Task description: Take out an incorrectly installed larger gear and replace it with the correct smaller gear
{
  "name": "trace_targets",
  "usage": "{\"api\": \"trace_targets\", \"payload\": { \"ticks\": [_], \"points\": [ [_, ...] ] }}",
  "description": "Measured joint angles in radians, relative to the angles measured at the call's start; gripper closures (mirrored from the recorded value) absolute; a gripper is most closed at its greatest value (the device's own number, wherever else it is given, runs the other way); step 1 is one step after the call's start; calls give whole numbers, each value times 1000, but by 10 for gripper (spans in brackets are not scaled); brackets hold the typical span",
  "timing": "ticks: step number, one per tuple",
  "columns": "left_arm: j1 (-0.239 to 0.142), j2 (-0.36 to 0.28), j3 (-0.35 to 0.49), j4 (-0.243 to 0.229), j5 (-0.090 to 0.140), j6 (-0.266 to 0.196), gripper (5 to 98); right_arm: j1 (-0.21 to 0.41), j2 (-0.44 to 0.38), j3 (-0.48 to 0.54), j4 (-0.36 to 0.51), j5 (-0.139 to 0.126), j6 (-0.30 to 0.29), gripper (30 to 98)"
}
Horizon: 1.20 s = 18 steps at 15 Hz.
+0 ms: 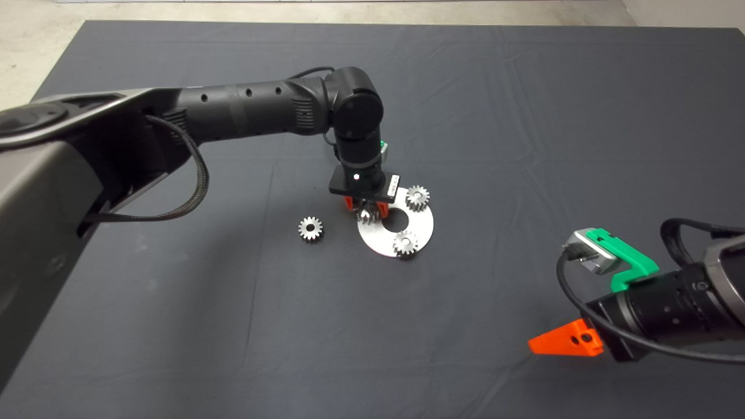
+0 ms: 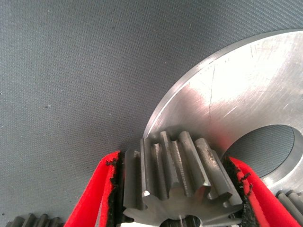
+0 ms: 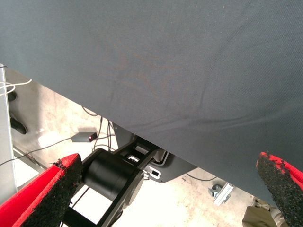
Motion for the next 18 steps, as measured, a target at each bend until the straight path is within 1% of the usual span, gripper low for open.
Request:
{"api": "trace_targets", "payload": {
  "ticks": [11,15,16,18],
  "points": [
    [0,0,0,0,2,4,626,0,0,0,0,0,0,307],
    [-3,3,0,-1,9,7,627,0,0,0,0,0,0,307],
    [-8,3,0,-5,10,7,627,0,0,0,0,-1,0,307],
    [-34,3,0,-22,18,7,627,0,0,0,0,0,0,307]
  ]
}}
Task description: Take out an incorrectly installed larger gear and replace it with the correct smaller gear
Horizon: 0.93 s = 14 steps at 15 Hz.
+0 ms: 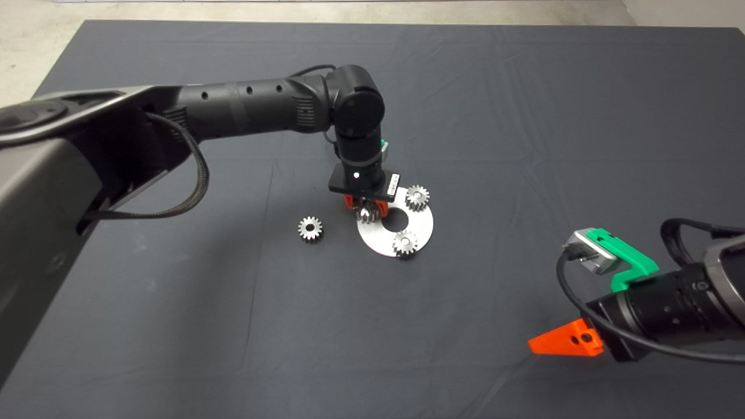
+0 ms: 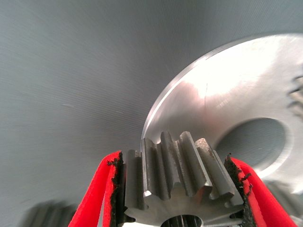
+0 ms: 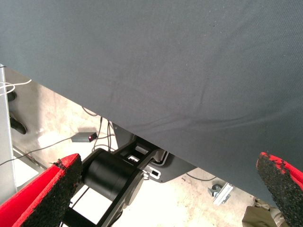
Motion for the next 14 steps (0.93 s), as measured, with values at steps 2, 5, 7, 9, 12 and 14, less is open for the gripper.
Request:
{"api": "trace_targets", "payload": {
  "ticks": [2,5,7,9,12,14],
  "points": [
    [-23,0,-1,-4,7,0,627,0,0,0,0,0,0,307],
    [-57,0,-1,-11,25,0,627,0,0,0,0,0,0,307],
    [-66,0,-4,-11,30,7,627,0,0,0,0,0,0,307],
    [-66,0,-4,-13,49,9,628,0,0,0,0,0,0,307],
    [-79,-20,-4,-14,68,16,629,0,0,0,0,0,0,307],
    [-80,-68,1,-14,68,28,629,0,0,0,0,-1,0,307]
  ]
}}
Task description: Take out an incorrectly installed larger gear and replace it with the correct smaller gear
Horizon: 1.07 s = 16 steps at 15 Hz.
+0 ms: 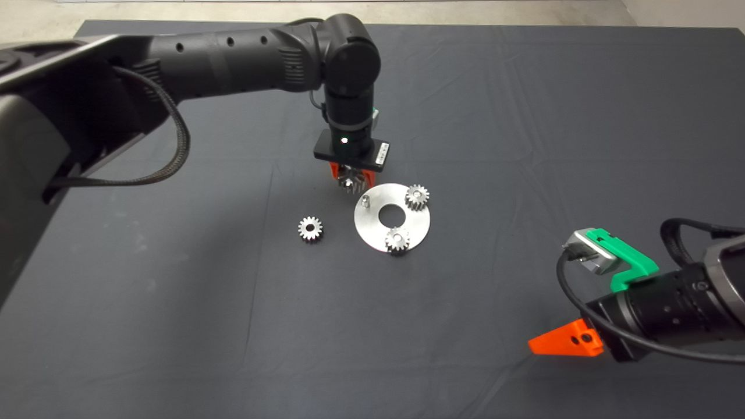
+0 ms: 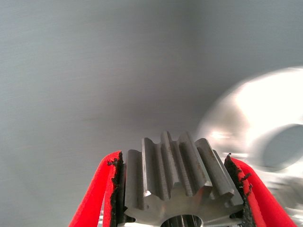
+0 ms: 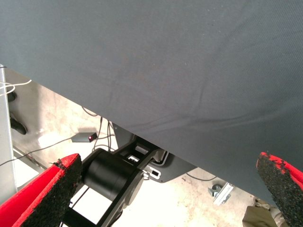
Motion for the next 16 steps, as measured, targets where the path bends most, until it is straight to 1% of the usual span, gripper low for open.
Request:
{"api": "trace_targets", "payload": {
  "ticks": [2,3,4,5,6,7,8,10,12,13,16],
  "points": [
    [0,-63,2,2,2,25,631,0,1,0,0,0,0,307],
    [0,-95,2,4,7,45,632,0,1,0,0,0,0,307],
    [1,-119,1,7,22,55,634,0,3,0,0,0,0,307],
    [1,-133,1,7,22,67,635,0,3,0,0,1,0,307],
    [3,-142,2,7,19,77,635,0,3,0,0,1,0,307],
    [8,-145,2,7,12,92,635,0,3,0,0,0,0,307],
    [15,-146,2,7,11,99,634,0,3,0,0,0,0,307],
    [26,-144,3,13,5,100,634,0,3,0,0,0,0,307],
    [27,-144,1,26,4,104,634,0,2,0,0,0,0,307],
    [32,-144,-3,28,3,114,634,0,2,0,0,0,0,307],
    [59,-146,-9,28,0,124,630,0,3,0,0,0,0,307]
  ]
}}
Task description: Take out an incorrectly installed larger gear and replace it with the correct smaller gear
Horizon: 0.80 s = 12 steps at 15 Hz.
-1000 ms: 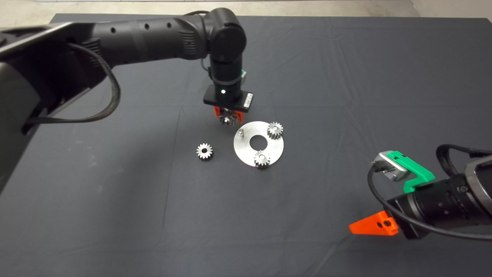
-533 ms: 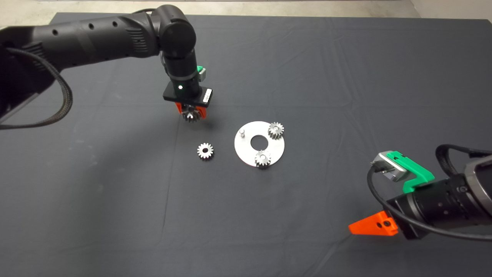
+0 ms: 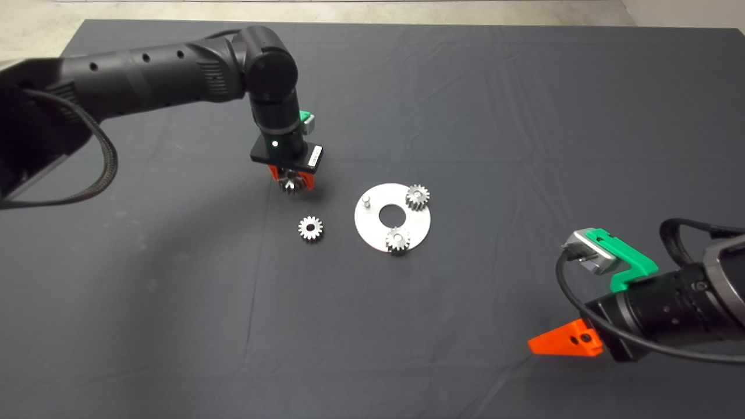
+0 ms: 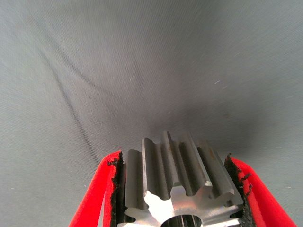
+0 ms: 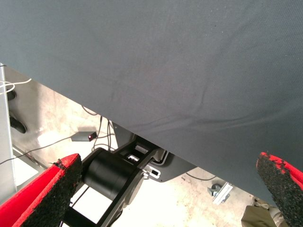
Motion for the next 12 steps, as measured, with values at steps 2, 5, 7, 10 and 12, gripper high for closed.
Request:
{"api": "trace_targets", "payload": {
  "ticks": [2,5,7,10,12],
  "points": [
    [0,0,-3,1,0,1,624,0,0,0,0,0,0,307],
    [1,0,-10,0,-1,6,609,0,0,0,0,0,0,307],
    [1,0,-15,0,0,8,589,0,0,0,0,0,0,307],
    [10,0,-31,1,-2,25,569,0,0,0,0,0,0,307],
    [12,1,-42,1,-8,28,549,0,0,0,0,0,0,307]
  ]
}}
